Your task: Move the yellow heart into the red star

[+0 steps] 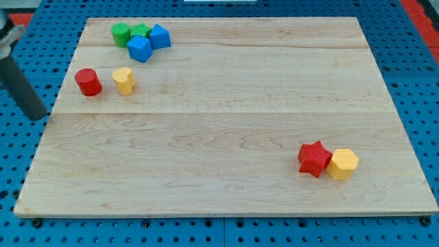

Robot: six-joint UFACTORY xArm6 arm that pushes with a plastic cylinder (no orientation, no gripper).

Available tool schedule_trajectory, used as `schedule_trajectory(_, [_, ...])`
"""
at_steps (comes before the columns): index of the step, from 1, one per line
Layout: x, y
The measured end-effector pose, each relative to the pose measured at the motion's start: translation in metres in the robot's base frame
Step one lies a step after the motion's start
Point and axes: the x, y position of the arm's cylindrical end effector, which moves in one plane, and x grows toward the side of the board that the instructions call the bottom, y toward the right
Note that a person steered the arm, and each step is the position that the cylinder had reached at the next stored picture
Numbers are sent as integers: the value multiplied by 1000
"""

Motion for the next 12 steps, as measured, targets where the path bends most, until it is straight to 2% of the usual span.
schedule_trajectory(2, [-76, 13])
schedule_trajectory(3, [-98, 16])
schedule_trajectory(4, [-98, 55])
schedule_trajectory(6, [-69, 89])
schedule_trajectory(7, [-79, 114])
schedule_trajectory(8, [-90, 99])
schedule_trajectory(9, [-87, 214])
schedule_trajectory(10, [-47, 290])
schedule_trajectory(12, [-79, 211])
